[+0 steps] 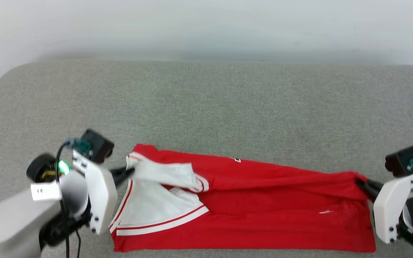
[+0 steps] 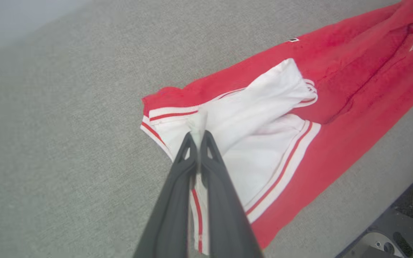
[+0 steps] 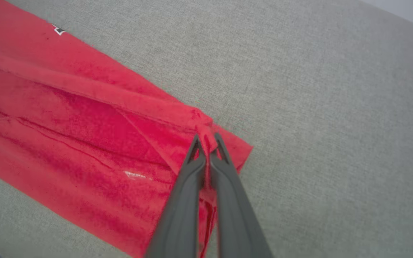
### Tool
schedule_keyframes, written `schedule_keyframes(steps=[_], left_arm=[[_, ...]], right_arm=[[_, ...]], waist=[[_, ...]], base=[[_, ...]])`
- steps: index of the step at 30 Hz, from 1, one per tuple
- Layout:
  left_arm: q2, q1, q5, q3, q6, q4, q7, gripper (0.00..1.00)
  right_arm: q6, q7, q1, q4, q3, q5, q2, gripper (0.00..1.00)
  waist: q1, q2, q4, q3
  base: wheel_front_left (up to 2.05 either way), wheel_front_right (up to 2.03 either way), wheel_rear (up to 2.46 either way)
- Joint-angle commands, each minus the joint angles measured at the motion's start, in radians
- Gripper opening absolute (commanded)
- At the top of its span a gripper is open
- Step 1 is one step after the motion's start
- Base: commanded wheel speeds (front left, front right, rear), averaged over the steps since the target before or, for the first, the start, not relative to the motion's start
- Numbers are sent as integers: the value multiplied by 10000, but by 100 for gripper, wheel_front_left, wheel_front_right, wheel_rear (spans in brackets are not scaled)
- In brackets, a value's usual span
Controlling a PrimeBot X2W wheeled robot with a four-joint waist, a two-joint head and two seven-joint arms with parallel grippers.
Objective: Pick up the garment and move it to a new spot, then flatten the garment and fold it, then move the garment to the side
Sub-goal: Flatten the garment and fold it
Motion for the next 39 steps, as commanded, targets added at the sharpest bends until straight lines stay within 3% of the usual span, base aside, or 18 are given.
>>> schedule_keyframes(steps=[1, 9, 19, 20, 21, 22, 23, 28, 33, 39], left_arm=[[145, 423, -110, 18, 197, -220, -115, 0], [166, 2071, -537, 15, 660, -576, -453, 0], [-656, 2980, -877, 28, 334, 901, -835, 0], [-750, 3023, -844, 33, 352, 1049, -933, 4], [-831, 3062, -797, 79, 397, 1166, -1107, 98], [-831, 3062, -797, 79, 397, 1166, -1107, 98], [-868, 3095, -813, 126, 407, 1268, -1254, 100], [-839, 3187, -669, 549, 794, 1251, -2372, 100], [-720, 3401, -342, 1112, 1804, 892, -3734, 100], [-866, 3805, 523, 2395, 3207, 144, -4279, 100]], right_arm=[[-16, 53, 365, -117, -97, 118, -20, 0], [-16, 282, 1367, -218, -312, 269, 28, 0], [-16, 239, 1445, 917, 91, 449, 573, 0], [-16, 126, 1411, 1020, 86, 478, 617, 2], [-16, 12, 1370, 1075, 58, 526, 653, 82], [-16, 12, 1370, 1075, 58, 526, 653, 82], [-16, -149, 1320, 1085, -3, 552, 668, 100], [-16, -648, 1378, 576, -262, 875, 449, 100], [-13, -581, 1642, -252, -864, 1333, 110, 100], [-13, 274, 1863, -652, -1662, 1747, -246, 100]], waist=[[1, 0, 19, -120], [1, 0, 23, -170], [1, 0, -54, 79], [1, 0, -49, 61], [1, 0, -41, 32], [1, 0, -41, 32], [1, 0, -35, -14], [1, 0, 6, -299], [1, 0, 66, -497], [1, 0, 261, -480]], base=[[0, 0, 0], [0, 0, 0], [0, 0, 0], [0, 0, 0], [0, 0, 0], [0, 0, 0], [0, 0, 0], [0, 0, 0], [0, 0, 0], [0, 0, 0]])
